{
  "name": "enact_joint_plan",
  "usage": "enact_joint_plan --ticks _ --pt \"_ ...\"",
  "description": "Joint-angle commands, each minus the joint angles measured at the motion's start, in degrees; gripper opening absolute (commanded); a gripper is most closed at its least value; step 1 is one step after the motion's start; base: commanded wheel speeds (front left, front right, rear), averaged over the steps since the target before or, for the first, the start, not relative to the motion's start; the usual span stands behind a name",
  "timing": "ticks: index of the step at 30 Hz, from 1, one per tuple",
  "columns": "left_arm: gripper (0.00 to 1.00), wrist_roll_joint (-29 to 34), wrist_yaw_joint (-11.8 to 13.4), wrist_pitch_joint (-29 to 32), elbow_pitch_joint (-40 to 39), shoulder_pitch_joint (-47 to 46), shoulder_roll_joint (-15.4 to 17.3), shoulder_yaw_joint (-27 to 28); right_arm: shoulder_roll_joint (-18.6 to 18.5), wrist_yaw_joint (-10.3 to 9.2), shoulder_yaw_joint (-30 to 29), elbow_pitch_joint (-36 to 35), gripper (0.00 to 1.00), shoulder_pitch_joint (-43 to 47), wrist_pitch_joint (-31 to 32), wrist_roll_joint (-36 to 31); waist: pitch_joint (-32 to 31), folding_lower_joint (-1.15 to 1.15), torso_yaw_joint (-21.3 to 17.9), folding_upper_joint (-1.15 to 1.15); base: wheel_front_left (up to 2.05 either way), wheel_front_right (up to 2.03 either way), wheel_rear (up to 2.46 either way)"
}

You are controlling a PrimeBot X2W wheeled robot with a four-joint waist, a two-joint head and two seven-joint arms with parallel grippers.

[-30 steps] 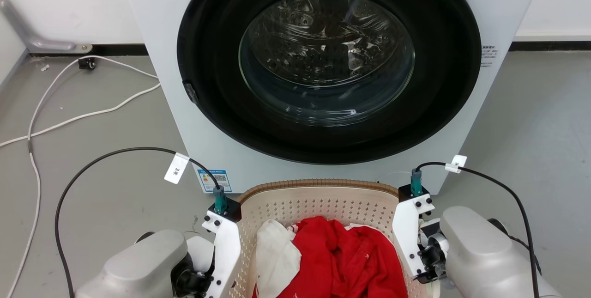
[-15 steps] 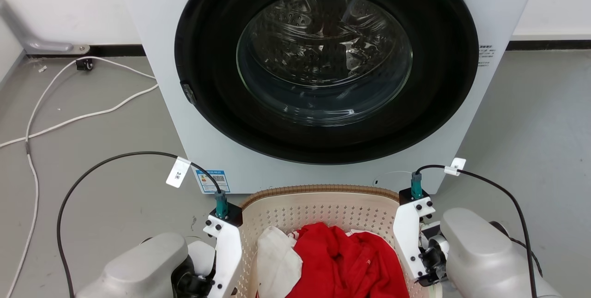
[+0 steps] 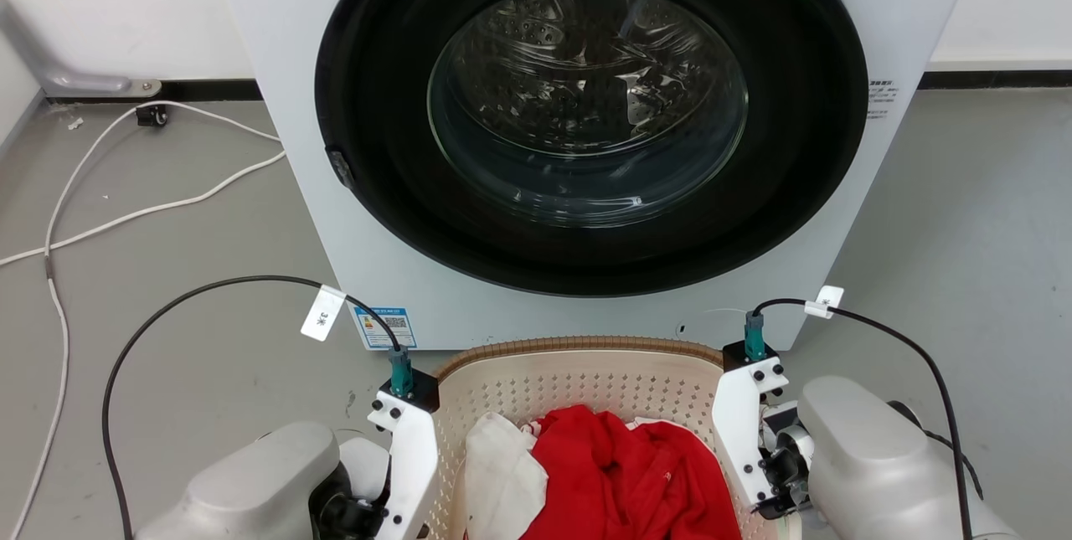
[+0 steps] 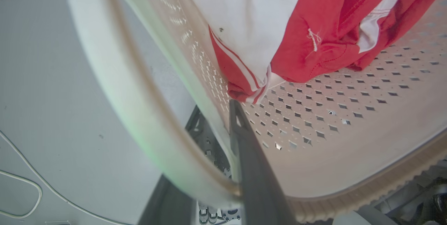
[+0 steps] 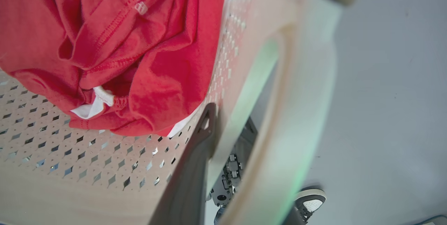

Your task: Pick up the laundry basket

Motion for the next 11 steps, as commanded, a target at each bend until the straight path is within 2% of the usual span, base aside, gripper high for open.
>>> enact_joint_plan --ticks 1,11 --pt "0.0 -0.2 -0.8 0.1 -1.5 0.2 -1.3 0.0 0.9 0.16 0.5 -0.3 0.0 -0.5 0.0 -0.1 0.0 0.0 0.0 0.0 0.0 0.0 0.0" --pt "0.0 -0.4 -0.8 0.7 -1.4 0.3 -1.3 0.0 0.9 0.16 1.2 0.1 0.0 -0.8 -0.2 0.7 0.1 0.0 0.0 0.0 0.0 0.0 0.0"
